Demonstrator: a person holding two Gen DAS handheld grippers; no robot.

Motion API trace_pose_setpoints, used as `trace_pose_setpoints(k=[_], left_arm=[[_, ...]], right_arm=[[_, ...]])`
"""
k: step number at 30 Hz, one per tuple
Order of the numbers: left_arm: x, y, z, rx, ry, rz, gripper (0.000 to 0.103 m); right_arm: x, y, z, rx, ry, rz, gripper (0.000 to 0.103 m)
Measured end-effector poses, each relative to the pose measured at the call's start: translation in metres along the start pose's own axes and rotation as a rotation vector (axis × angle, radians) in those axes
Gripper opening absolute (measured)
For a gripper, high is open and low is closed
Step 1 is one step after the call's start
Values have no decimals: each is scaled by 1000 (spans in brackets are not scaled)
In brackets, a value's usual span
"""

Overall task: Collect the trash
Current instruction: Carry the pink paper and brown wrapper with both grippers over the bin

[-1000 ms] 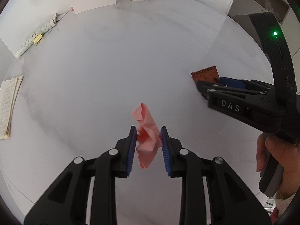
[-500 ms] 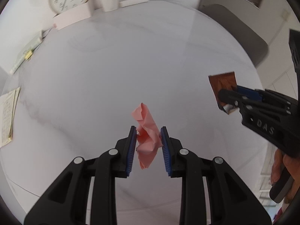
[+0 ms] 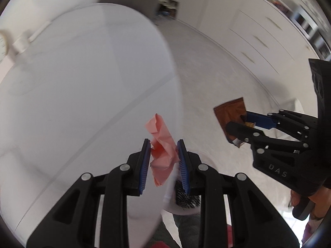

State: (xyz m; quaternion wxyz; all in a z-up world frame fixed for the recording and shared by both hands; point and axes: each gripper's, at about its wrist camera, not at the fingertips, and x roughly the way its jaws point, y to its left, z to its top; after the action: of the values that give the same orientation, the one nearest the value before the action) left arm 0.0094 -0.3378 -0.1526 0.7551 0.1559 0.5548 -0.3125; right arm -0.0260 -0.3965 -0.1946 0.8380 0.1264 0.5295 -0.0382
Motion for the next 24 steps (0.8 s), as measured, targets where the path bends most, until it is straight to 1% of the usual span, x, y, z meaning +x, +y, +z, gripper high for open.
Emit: trace_pose_setpoints(k=[3,5,7,8,10,14,16,19,21,22,23,24], left_arm=[[12,-42,-16,66,43,-37,26],[21,-65,-28,102,80,-46,26],[30,-79,-39,130,116,-58,26],[33,-80,-43,134,124,-56,26],[43,-90,-54,144,166,-72,26],[66,-96,-69,133,255,-104,26],[76,-101,-75,131,282,-119,26],[97,-103,-83,118,329,-148,26],[114,-110,-90,106,378,-171,26],[120,-109,-95,103,401,-177,29],[124,-110,-97,105,412,-167,30],[127,-113,-99,118,410,-153,34]], right_arm=[[-10,-27,-39,50,21,-12,35],[-11,-36,-55,66,34,-15,35],[-13,-44,-70,75,47,-14,35],[-13,-48,-77,78,52,-12,35],[-14,-53,-86,82,59,-3,35],[-15,-55,-94,74,58,14,36],[-16,-58,-98,72,55,21,36],[-19,-67,-108,66,55,27,36],[-19,-69,-111,65,56,29,36],[-19,-70,-111,64,58,27,36],[-18,-70,-111,62,60,27,36],[-17,-70,-109,62,62,26,36]])
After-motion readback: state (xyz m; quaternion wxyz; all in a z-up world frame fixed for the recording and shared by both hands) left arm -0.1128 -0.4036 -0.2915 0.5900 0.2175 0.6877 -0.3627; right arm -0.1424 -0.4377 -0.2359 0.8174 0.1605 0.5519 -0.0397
